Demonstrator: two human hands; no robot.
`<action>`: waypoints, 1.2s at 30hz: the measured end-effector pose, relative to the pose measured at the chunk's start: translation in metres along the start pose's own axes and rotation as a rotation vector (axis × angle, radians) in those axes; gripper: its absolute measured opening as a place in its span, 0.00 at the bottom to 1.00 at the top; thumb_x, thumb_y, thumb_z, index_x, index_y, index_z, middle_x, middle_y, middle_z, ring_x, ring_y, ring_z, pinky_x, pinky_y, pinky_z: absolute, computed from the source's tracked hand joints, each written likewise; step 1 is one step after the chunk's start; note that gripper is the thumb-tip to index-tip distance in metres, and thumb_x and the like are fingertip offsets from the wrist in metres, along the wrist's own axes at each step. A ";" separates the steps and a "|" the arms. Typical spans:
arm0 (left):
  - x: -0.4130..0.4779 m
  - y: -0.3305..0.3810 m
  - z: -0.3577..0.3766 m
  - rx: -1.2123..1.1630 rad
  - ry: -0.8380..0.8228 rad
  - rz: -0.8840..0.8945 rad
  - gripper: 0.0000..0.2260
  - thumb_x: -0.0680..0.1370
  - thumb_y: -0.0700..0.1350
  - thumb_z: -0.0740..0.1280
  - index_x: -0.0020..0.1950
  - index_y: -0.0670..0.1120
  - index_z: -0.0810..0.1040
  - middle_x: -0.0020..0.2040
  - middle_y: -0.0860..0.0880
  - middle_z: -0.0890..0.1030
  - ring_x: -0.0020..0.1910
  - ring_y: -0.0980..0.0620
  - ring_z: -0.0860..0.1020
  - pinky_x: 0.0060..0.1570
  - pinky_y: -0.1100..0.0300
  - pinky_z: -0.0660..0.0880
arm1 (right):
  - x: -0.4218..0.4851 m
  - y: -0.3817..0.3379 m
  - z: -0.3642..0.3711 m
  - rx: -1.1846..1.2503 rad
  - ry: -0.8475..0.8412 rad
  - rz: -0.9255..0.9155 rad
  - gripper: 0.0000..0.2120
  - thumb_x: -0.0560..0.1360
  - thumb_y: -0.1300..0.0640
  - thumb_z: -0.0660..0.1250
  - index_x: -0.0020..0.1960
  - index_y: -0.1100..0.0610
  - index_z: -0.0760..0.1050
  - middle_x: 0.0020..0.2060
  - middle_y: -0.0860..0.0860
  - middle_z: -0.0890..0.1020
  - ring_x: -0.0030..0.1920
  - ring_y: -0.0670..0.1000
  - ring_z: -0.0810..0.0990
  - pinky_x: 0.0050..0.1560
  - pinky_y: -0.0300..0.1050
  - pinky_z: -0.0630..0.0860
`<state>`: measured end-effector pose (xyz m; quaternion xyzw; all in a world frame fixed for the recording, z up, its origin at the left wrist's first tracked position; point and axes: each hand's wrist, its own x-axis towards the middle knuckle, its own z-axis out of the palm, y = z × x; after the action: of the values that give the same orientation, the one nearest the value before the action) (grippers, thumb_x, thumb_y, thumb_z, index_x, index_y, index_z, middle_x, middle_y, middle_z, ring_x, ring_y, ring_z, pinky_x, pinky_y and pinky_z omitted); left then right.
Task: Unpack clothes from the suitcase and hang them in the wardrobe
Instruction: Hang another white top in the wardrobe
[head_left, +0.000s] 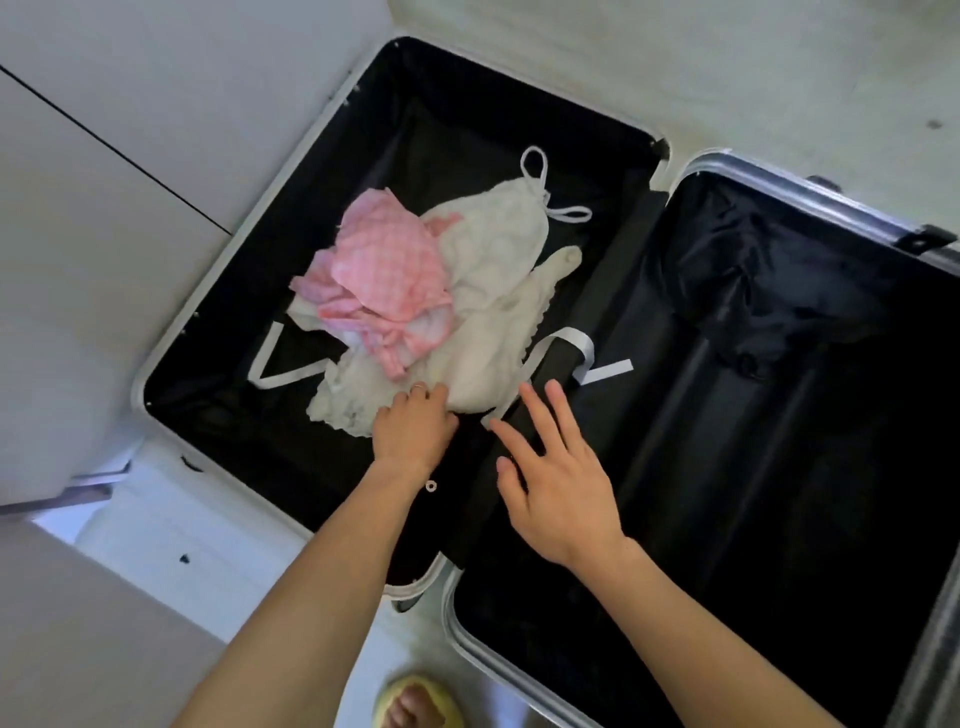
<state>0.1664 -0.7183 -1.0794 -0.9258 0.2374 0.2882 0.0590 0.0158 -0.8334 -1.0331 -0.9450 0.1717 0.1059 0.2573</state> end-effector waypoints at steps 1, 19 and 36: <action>-0.006 -0.004 -0.011 -0.029 -0.019 0.006 0.15 0.82 0.51 0.58 0.64 0.45 0.71 0.62 0.44 0.75 0.59 0.42 0.74 0.52 0.50 0.71 | 0.000 0.001 -0.007 -0.033 -0.081 0.007 0.23 0.81 0.45 0.55 0.76 0.45 0.64 0.80 0.49 0.50 0.79 0.51 0.39 0.72 0.57 0.66; -0.393 0.003 -0.523 -0.820 0.159 0.064 0.12 0.83 0.44 0.56 0.65 0.51 0.72 0.53 0.46 0.81 0.49 0.47 0.79 0.51 0.50 0.76 | -0.181 -0.239 -0.527 0.270 -0.121 0.300 0.32 0.80 0.43 0.62 0.79 0.50 0.54 0.73 0.49 0.69 0.72 0.53 0.68 0.66 0.48 0.72; -0.744 -0.032 -0.581 -1.195 0.241 -0.082 0.15 0.80 0.38 0.55 0.50 0.54 0.78 0.49 0.51 0.81 0.49 0.51 0.77 0.50 0.58 0.72 | -0.370 -0.400 -0.668 0.275 0.041 -0.186 0.02 0.76 0.67 0.62 0.45 0.62 0.73 0.32 0.50 0.76 0.32 0.49 0.73 0.32 0.33 0.69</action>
<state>-0.0607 -0.5313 -0.1817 -0.8331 0.0037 0.2623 -0.4869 -0.0979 -0.7593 -0.1822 -0.9147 0.1018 0.0376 0.3892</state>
